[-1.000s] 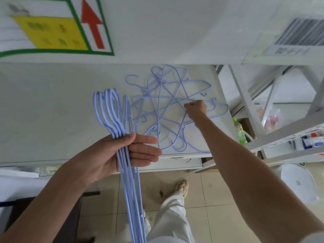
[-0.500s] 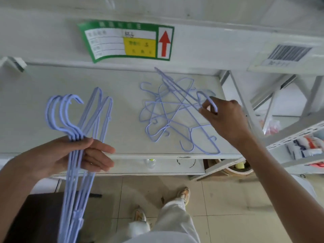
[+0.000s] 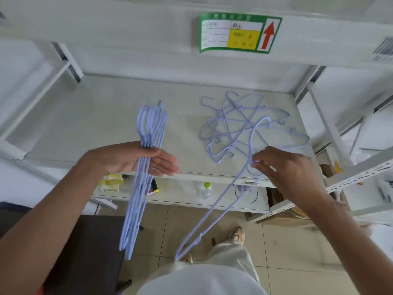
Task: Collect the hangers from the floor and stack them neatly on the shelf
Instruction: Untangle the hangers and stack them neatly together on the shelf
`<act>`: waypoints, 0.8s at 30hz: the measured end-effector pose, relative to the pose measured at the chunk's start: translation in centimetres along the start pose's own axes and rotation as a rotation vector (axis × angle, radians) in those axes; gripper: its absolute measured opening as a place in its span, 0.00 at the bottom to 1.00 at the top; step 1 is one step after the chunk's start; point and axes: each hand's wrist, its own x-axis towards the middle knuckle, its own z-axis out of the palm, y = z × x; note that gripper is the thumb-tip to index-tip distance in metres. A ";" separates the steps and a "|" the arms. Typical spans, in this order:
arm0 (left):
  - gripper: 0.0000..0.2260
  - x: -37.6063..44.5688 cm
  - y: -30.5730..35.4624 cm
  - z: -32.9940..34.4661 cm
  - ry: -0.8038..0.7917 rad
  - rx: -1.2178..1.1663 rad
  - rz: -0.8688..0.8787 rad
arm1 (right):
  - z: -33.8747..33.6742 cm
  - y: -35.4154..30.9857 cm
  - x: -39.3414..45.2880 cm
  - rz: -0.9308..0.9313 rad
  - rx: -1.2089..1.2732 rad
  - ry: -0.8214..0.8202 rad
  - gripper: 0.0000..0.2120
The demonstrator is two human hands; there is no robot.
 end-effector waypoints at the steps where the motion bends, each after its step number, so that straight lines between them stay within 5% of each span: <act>1: 0.21 0.7 0.0 1.0 -0.037 -0.010 0.019 | 0.6 -1.0 0.3 -0.033 0.039 0.014 0.03; 6: 0.19 4.5 -0.3 5.9 -0.129 -0.043 0.087 | 3.6 -6.2 3.1 -0.099 0.216 0.000 0.09; 10: 0.18 6.1 -0.9 8.1 -0.185 -0.327 0.188 | 5.5 -8.3 4.4 -0.086 0.253 -0.042 0.11; 15: 0.15 7.1 -1.4 9.5 0.097 -0.537 0.200 | 6.5 -8.0 3.6 0.153 0.404 -0.131 0.12; 19: 0.15 7.5 -1.3 10.4 -0.036 -0.416 0.171 | 6.8 -7.9 2.7 0.325 0.507 -0.203 0.11; 24: 0.10 8.6 -2.2 11.9 0.074 -0.401 0.152 | 8.4 -8.5 3.3 0.505 0.499 -0.153 0.11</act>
